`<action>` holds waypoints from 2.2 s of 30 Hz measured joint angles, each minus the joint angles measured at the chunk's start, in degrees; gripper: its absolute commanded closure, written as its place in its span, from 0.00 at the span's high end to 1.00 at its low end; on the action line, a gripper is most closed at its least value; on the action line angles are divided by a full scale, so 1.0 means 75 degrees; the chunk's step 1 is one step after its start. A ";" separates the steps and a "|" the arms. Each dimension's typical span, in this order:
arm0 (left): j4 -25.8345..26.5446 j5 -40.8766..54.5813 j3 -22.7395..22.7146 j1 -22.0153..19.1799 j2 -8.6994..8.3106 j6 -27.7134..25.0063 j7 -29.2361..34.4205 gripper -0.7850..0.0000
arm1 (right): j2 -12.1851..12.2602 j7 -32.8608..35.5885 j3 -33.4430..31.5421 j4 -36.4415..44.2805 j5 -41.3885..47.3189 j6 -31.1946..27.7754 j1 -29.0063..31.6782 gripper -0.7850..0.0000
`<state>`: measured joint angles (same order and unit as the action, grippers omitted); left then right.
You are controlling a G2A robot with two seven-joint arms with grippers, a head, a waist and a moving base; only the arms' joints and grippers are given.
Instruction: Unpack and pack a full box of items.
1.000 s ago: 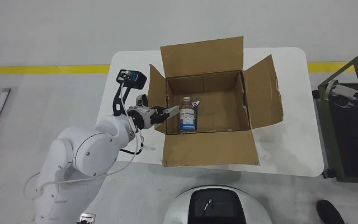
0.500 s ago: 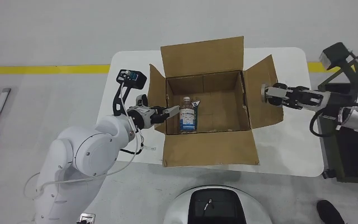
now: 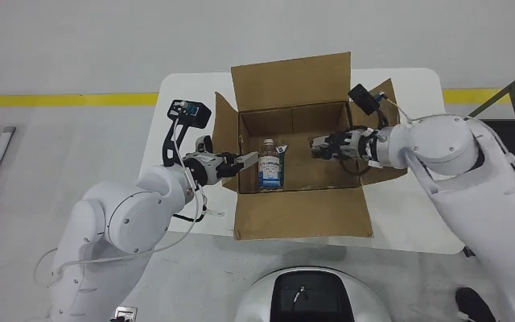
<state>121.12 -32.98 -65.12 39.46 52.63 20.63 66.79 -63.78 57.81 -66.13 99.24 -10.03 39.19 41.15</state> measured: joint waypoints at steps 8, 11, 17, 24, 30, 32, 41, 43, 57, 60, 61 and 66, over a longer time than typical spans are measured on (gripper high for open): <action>0.0000 0.0000 0.0000 0.0000 0.0000 0.0000 0.0000 1.00 | -0.0197 -0.0074 0.2200 -0.0305 -0.2476 0.0443 -0.1057 0.00; 0.0000 0.0000 0.0000 0.0000 0.0000 0.0000 0.0000 1.00 | -0.0321 0.0165 0.2932 -0.0697 -0.3124 0.0271 -0.1418 0.00; 0.0000 0.0000 0.0000 0.0000 0.0000 0.0000 0.0000 1.00 | -0.0643 0.0414 0.3758 -0.1789 -0.3303 0.0043 -0.1930 0.00; 0.0000 0.0000 0.0000 0.0000 0.0000 0.0000 0.0000 1.00 | -0.0937 0.0412 0.4064 -0.2554 -0.3163 -0.0110 -0.2242 0.24; 0.0000 0.0000 0.0000 0.0000 0.0000 0.0000 0.0000 1.00 | -0.1032 0.0502 0.4049 -0.2685 -0.3212 -0.0221 -0.2344 0.40; 0.0000 0.0000 0.0000 0.0000 0.0000 0.0000 0.0000 1.00 | -0.1028 0.0530 0.3985 -0.2638 -0.3228 -0.0255 -0.2321 0.45; 0.0000 0.0000 0.0000 0.0000 0.0000 0.0000 0.0000 1.00 | -0.0718 0.0662 0.2783 -0.1551 -0.3097 -0.0562 -0.1906 0.13; 0.0000 0.0000 0.0000 0.0000 0.0000 0.0000 0.0000 1.00 | -0.0522 0.0767 0.2091 -0.0837 -0.3106 -0.0712 -0.1657 0.00; 0.0000 0.0000 0.0000 0.0000 0.0000 0.0000 0.0000 1.00 | 0.0463 0.1196 -0.4479 0.2040 -0.1790 -0.3821 0.1007 0.00; 0.0000 0.0000 0.0000 0.0000 0.0000 0.0000 0.0000 1.00 | 0.0531 0.0958 -0.5478 0.1797 -0.1492 -0.4572 0.1668 0.00; 0.0000 0.0000 0.0000 0.0000 0.0000 0.0000 0.0000 1.00 | 0.0550 0.0953 -0.5743 0.1685 -0.1416 -0.4727 0.1859 0.00; 0.0000 0.0000 0.0000 0.0000 0.0000 0.0000 0.0000 1.00 | 0.0643 0.1082 -0.6577 0.1173 -0.1551 -0.5316 0.2660 0.00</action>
<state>121.12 -32.98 -65.12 39.46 52.63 20.63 66.79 -58.96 65.92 -115.46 108.04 -21.66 -0.67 61.10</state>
